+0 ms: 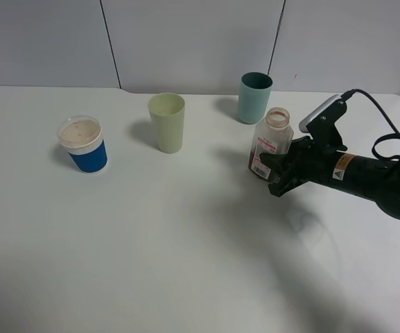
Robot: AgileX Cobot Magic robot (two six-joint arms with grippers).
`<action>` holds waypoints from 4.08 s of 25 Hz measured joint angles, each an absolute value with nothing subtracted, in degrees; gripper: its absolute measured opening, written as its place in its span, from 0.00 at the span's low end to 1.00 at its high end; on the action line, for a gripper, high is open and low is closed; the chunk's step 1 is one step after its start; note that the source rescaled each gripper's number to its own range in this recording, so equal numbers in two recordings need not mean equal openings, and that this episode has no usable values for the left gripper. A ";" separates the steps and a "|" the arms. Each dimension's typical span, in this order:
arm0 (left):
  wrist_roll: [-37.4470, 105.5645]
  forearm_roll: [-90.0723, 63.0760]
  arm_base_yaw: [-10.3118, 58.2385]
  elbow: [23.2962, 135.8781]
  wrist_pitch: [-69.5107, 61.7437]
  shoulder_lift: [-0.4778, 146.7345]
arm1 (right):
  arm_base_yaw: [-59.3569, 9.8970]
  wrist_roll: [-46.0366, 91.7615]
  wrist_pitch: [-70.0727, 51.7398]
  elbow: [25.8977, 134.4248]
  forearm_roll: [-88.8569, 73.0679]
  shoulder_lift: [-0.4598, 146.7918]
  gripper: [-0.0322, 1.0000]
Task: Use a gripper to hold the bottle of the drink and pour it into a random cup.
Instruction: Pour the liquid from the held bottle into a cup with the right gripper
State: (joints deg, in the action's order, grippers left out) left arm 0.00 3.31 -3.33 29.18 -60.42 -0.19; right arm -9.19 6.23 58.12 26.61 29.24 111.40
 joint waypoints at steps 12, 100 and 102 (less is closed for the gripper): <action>0.00 3.31 -3.33 29.18 -60.42 -0.19 | -9.19 0.00 56.99 26.61 25.22 111.22 0.05; 0.00 3.38 -3.33 29.18 -60.42 -0.19 | -23.14 -73.98 35.36 64.92 21.64 115.34 0.05; 0.00 3.38 -3.33 29.18 -60.42 -0.19 | -22.97 -75.76 35.76 66.61 22.52 116.35 0.05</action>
State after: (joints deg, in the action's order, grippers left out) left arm 0.00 3.38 -3.33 29.18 -60.42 -0.19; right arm -22.97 -75.76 35.76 66.61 22.52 116.35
